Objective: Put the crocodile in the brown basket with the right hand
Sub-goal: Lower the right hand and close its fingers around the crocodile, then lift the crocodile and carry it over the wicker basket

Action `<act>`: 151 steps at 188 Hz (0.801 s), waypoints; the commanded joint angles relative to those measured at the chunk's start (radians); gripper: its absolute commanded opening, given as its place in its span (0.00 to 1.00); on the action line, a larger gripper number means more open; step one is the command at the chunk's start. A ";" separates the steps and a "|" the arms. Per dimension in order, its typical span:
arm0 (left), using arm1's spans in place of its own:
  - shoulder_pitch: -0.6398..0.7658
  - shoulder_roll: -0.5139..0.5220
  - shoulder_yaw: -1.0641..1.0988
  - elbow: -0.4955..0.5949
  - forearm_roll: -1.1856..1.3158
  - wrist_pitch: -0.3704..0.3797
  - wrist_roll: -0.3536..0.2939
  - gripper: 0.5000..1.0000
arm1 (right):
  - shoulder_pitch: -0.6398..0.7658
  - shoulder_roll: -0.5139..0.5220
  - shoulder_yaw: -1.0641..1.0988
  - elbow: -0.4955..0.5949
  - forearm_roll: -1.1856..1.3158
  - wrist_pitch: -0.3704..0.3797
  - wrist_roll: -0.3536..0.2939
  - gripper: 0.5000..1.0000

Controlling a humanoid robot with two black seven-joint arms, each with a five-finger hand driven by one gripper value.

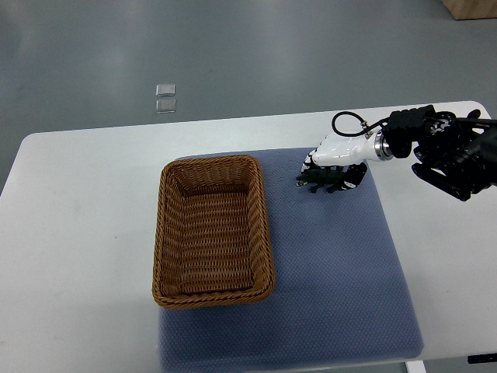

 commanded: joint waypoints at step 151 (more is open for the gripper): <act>0.000 0.000 0.000 0.000 0.000 0.000 0.001 1.00 | 0.172 0.084 0.006 0.051 0.135 0.073 0.000 0.09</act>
